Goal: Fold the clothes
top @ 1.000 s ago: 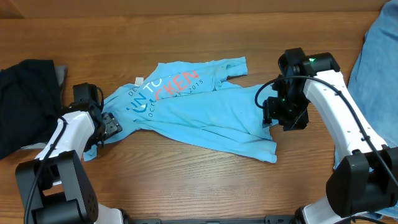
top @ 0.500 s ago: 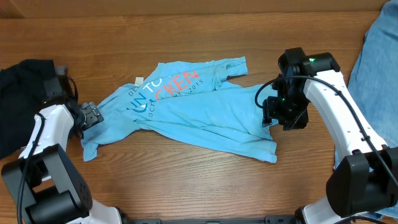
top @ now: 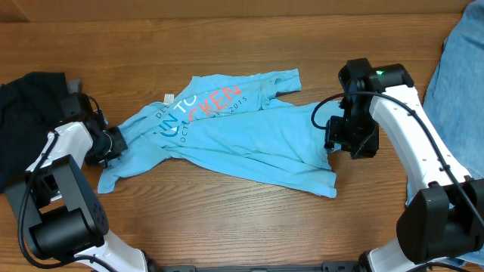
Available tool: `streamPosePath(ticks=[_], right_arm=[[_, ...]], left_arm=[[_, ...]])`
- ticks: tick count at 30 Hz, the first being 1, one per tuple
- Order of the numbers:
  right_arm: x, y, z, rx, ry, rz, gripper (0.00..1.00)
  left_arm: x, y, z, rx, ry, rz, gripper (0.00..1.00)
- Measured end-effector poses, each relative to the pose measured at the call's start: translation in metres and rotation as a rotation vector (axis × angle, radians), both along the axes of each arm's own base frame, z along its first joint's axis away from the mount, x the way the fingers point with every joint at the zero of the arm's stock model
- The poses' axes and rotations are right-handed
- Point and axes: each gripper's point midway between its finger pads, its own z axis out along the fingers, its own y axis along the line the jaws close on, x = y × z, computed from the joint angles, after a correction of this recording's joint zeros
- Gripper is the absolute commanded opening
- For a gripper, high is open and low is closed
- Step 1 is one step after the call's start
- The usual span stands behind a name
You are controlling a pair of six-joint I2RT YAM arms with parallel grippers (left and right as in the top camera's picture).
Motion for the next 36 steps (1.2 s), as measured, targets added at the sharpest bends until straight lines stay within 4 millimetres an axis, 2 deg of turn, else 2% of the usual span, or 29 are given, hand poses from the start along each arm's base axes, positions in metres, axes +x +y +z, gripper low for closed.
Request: streamPosePath(ticks=[3, 4, 7, 10, 14, 18, 26, 27, 28, 29, 30, 31, 32, 36], right_arm=[[-0.001, -0.002, -0.008, -0.015, 0.005, -0.039, 0.64], [-0.005, 0.001, -0.022, -0.003, 0.015, -0.048, 0.64], [-0.013, 0.006, -0.047, 0.031, 0.032, -0.065, 0.64], [-0.031, 0.009, -0.073, 0.056, 0.078, -0.081, 0.64], [-0.048, 0.007, -0.091, 0.041, 0.120, -0.126, 0.63], [-0.056, 0.009, -0.097, 0.055, 0.139, -0.144, 0.56], [-0.058, 0.023, -0.098, 0.144, 0.151, -0.134, 0.56], [-0.060, 0.023, -0.099, 0.145, 0.155, -0.134, 0.53], [-0.063, 0.023, -0.101, 0.144, 0.163, -0.134, 0.45], [-0.065, 0.023, -0.103, 0.144, 0.168, -0.133, 0.36], [-0.068, 0.024, -0.104, 0.150, 0.173, -0.133, 0.20], [-0.068, 0.023, -0.105, 0.151, 0.174, -0.132, 0.09], [-0.067, 0.024, -0.105, 0.154, 0.168, -0.130, 0.04], [-0.061, 0.026, -0.107, 0.164, 0.145, -0.130, 0.04]], left_arm=[[-0.001, -0.006, 0.000, -0.033, 0.000, 0.001, 0.04], [-0.001, -0.009, 0.000, -0.056, -0.002, 0.005, 0.05], [-0.002, -0.016, 0.000, -0.095, -0.001, 0.011, 0.05], [-0.003, -0.020, 0.000, -0.117, 0.002, 0.009, 0.05], [-0.003, -0.022, 0.000, -0.126, 0.001, 0.011, 0.06], [-0.003, -0.022, 0.000, -0.128, 0.001, 0.011, 0.07], [-0.003, -0.022, 0.000, -0.129, 0.001, 0.010, 0.08], [-0.003, -0.022, 0.000, -0.129, 0.001, 0.011, 0.08], [-0.003, -0.022, 0.000, -0.129, 0.001, 0.011, 0.08], [-0.003, -0.022, 0.000, -0.129, 0.002, 0.011, 0.08], [-0.003, -0.023, 0.000, -0.130, 0.002, 0.011, 0.08], [-0.003, -0.023, 0.000, -0.130, 0.003, 0.011, 0.08], [-0.004, -0.023, 0.000, -0.130, 0.003, 0.010, 0.08], [-0.004, -0.023, 0.000, -0.134, 0.004, 0.010, 0.04]])
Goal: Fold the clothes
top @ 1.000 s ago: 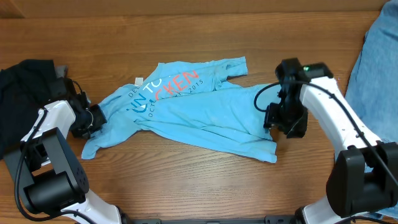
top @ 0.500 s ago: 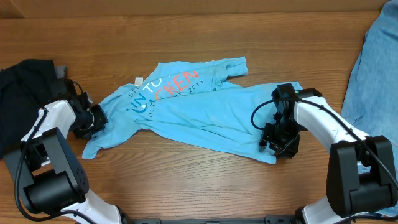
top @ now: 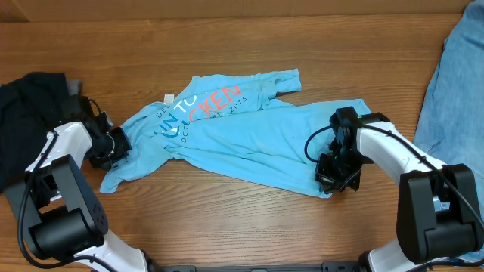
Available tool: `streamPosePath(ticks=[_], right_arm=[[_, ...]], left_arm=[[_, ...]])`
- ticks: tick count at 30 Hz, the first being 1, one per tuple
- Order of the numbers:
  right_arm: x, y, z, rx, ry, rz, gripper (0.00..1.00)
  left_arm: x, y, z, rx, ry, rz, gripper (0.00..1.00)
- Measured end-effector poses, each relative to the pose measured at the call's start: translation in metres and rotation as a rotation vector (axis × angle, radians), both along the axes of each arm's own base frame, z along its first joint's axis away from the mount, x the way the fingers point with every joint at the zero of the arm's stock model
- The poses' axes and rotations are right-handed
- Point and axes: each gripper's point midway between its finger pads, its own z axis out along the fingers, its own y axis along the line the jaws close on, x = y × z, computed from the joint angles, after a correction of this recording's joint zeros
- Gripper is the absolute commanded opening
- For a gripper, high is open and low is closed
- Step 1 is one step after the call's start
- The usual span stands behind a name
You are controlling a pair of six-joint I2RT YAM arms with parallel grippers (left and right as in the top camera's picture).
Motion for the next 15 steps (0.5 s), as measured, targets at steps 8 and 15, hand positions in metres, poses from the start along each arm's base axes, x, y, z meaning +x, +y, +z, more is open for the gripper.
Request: streamPosePath(ticks=[8, 15], right_arm=[[0.056, -0.001, 0.057, -0.033, -0.140, 0.045, 0.04], [0.081, 0.001, 0.104, -0.021, -0.237, 0.100, 0.04]], left_arm=[[0.001, -0.016, 0.043, -0.074, -0.054, -0.013, 0.04], [0.032, -0.015, 0.183, 0.022, -0.453, -0.052, 0.04]])
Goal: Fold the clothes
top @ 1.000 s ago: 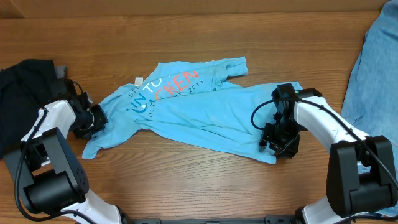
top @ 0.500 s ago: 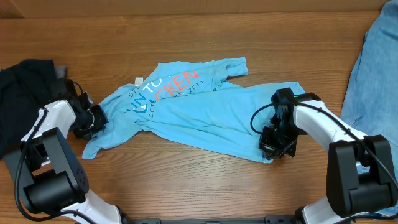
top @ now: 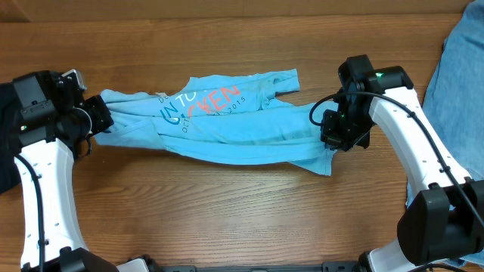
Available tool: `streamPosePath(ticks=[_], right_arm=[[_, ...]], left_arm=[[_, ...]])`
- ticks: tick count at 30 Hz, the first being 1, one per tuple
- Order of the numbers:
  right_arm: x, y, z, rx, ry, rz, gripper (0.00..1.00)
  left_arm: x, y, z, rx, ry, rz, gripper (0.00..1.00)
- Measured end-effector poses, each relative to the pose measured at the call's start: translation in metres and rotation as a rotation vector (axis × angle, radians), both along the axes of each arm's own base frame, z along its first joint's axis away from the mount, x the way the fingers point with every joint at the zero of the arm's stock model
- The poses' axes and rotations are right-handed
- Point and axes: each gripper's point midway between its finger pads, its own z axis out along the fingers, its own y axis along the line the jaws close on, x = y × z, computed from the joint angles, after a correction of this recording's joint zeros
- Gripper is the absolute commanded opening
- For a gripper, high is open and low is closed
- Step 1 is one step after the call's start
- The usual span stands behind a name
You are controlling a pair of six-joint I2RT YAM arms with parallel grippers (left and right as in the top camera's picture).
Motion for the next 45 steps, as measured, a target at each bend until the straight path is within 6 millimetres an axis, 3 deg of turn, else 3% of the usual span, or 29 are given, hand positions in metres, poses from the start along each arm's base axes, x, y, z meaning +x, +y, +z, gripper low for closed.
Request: streamPosePath(ticks=[4, 6, 8, 10, 13, 14, 17, 20, 23, 25, 29, 32, 38, 45], right_arm=[[0.013, 0.000, 0.013, -0.002, -0.061, 0.047, 0.06], [0.035, 0.001, 0.044, 0.001, -0.180, 0.057, 0.10], [0.042, 0.002, 0.071, 0.008, -0.259, 0.061, 0.10], [0.034, 0.000, 0.079, 0.007, -0.259, 0.063, 0.11], [0.018, -0.002, 0.077, -0.002, -0.190, 0.066, 0.20], [0.004, -0.005, 0.076, -0.010, -0.132, 0.065, 0.23], [-0.012, -0.008, 0.073, -0.022, -0.065, 0.066, 0.23], [-0.017, -0.009, 0.054, -0.026, -0.034, 0.067, 0.23], [-0.029, -0.009, 0.017, -0.025, 0.035, 0.069, 0.27], [-0.049, -0.006, -0.016, 0.000, 0.114, 0.062, 0.27], [-0.082, 0.002, -0.064, 0.067, 0.195, 0.049, 0.28], [-0.101, 0.011, -0.092, 0.140, 0.217, 0.034, 0.34], [-0.098, 0.016, -0.118, 0.171, 0.153, 0.005, 0.51], [-0.086, 0.023, -0.117, 0.207, 0.112, -0.038, 0.53]], left_arm=[[-0.002, -0.001, 0.003, -0.005, 0.011, 0.000, 0.04], [0.005, 0.002, 0.028, 0.010, -0.026, 0.000, 0.04], [0.015, 0.005, 0.064, 0.037, -0.105, -0.003, 0.04], [0.019, 0.006, 0.083, 0.052, -0.149, -0.005, 0.04], [0.014, 0.004, 0.079, 0.043, -0.125, -0.004, 0.04], [0.014, 0.004, 0.079, 0.043, -0.124, -0.004, 0.04], [0.013, 0.004, 0.078, 0.042, -0.120, -0.005, 0.04], [0.012, 0.004, 0.077, 0.042, -0.111, -0.002, 0.04], [0.011, 0.004, 0.076, 0.043, -0.103, 0.001, 0.04], [0.010, 0.004, 0.075, 0.043, -0.097, 0.002, 0.04], [0.009, 0.005, 0.074, 0.045, -0.095, 0.004, 0.04], [0.009, 0.005, 0.075, 0.046, -0.096, 0.004, 0.04], [0.009, 0.005, 0.074, 0.045, -0.094, 0.004, 0.04], [0.009, 0.005, 0.074, 0.045, -0.094, 0.004, 0.04]])
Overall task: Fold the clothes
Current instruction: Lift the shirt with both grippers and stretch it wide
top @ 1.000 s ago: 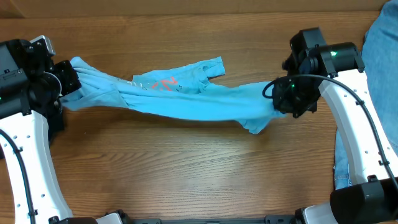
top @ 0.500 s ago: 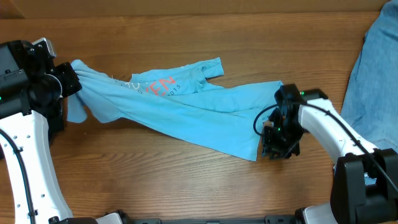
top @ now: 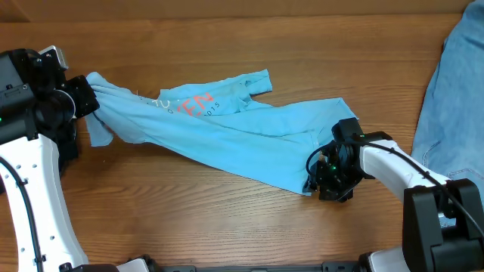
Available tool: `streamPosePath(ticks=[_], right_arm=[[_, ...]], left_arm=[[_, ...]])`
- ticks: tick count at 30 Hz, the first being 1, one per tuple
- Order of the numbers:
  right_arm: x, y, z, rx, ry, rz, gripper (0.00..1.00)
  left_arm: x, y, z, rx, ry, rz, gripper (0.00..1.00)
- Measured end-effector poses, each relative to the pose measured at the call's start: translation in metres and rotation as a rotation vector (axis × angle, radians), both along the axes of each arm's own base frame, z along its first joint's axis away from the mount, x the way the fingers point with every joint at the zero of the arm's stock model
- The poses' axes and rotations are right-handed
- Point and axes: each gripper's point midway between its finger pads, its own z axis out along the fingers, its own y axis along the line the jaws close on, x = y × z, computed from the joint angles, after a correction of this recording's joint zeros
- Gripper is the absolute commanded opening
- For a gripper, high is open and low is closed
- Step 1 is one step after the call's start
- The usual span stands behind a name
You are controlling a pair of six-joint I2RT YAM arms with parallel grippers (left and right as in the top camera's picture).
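A light blue T-shirt (top: 227,128) with white and orange lettering lies stretched at a slant across the wooden table (top: 227,219). My left gripper (top: 89,97) is at the far left, shut on the shirt's left end, which hangs bunched from it. My right gripper (top: 324,181) is low at the shirt's lower right corner, shut on that hem. Its fingers are hidden under the wrist.
A light blue denim garment (top: 452,98) covers the table's right edge. A black garment (top: 68,143) is mostly hidden behind the left arm at the far left.
My left gripper has moved up and left with the shirt's end. My right gripper has come down and toward the front edge with the hem. The shirt now lies slanted and more drawn out.
The shirt lay crumpled with my left gripper at its left sleeve and my right beside its right side. Then my right gripper was at the lower right hem. Then both held the shirt pulled out sideways, and now it is stretched at a slant.
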Motion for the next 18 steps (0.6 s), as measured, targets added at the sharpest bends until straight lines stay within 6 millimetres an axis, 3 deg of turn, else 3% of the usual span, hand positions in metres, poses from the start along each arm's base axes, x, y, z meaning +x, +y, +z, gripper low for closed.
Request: streamPosePath(ticks=[5, 7, 8, 9, 11, 12, 18], right_arm=[[0.005, 0.006, 0.000, 0.015, -0.018, -0.011, 0.53], [0.008, 0.019, 0.000, 0.026, -0.052, 0.024, 0.53], [0.008, 0.024, 0.001, 0.024, -0.060, 0.042, 0.48], [0.006, 0.030, 0.000, 0.016, -0.066, 0.056, 0.37], [0.005, 0.033, -0.001, -0.010, -0.065, 0.057, 0.08], [0.005, 0.031, -0.003, -0.025, -0.065, 0.046, 0.04], [0.006, 0.023, -0.007, -0.081, -0.056, 0.005, 0.04]], left_arm=[[0.000, 0.000, 0.000, 0.000, 0.000, 0.000, 0.04], [0.000, 0.000, 0.000, 0.000, 0.000, 0.000, 0.04], [0.000, 0.000, 0.000, 0.000, 0.000, 0.000, 0.04], [0.000, 0.000, 0.000, 0.000, 0.000, 0.000, 0.04], [0.000, 0.000, 0.000, 0.000, 0.000, 0.000, 0.04], [0.000, 0.000, 0.000, 0.000, 0.000, 0.000, 0.04], [0.000, 0.000, 0.000, 0.000, 0.001, 0.000, 0.04]])
